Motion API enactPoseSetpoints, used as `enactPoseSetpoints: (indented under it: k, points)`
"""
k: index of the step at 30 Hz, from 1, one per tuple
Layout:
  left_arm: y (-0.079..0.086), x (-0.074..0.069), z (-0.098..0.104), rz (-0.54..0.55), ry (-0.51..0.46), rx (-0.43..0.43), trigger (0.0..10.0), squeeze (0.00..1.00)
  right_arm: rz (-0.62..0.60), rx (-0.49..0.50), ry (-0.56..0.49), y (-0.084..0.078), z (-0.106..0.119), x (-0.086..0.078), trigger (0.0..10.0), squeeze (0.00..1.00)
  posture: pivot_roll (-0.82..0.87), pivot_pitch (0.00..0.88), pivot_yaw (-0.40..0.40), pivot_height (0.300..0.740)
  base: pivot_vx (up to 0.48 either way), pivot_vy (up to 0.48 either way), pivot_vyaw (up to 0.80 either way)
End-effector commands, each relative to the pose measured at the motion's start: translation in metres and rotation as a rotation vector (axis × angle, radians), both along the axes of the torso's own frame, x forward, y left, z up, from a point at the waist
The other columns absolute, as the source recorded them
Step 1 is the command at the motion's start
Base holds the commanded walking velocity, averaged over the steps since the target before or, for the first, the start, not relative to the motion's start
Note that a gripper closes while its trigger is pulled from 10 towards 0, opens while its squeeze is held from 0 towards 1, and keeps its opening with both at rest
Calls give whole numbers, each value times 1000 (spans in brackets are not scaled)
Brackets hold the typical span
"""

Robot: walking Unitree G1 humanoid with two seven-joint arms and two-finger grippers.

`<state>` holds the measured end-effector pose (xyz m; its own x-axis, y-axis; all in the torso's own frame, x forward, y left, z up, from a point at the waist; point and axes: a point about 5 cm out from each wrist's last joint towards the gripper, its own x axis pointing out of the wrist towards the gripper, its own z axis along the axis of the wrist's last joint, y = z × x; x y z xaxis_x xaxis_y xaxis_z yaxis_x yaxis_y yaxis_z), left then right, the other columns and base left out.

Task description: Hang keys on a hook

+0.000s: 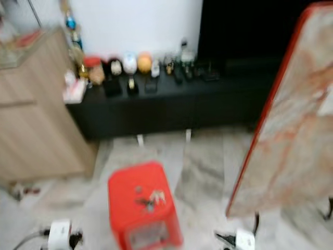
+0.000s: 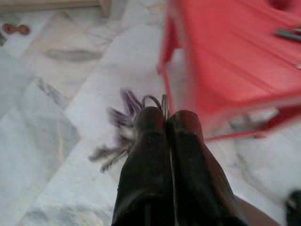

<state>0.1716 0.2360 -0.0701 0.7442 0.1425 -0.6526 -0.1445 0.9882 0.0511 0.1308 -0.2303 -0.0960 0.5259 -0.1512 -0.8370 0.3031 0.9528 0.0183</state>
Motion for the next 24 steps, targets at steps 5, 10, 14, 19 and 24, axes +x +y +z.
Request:
enactPoseSetpoints:
  k: [5, 10, 14, 19, 24]
  points:
    - [3, -3, -3, 3, 37, 3, 10000, 0, -28, 6, 26, -8, -2, -13, 10000, 0, -36, 0, 61, 740, 0, -480, 0]
    - [7, -7, -4, 13, 65, 3, 10000, 0, -32, 13, 42, -2, -5, -18, 10000, 0, -33, 0, 63, 740, 0, -480, 0]
    - [8, -9, -5, 17, 80, 3, 10000, 0, -43, 31, 52, 12, -9, -19, 10000, 0, -31, 0, 67, 740, 0, -480, 0]
    - [11, -10, -5, 26, 86, 5, 10000, 0, -26, 44, 66, 29, -12, -21, 10000, 0, -35, 0, 59, 740, 0, -480, 0]
    - [15, -14, -6, 45, 93, -1, 10000, 0, 6, 44, 93, 40, -16, -31, 10000, 0, -25, 0, 41, 740, 0, -475, 0]
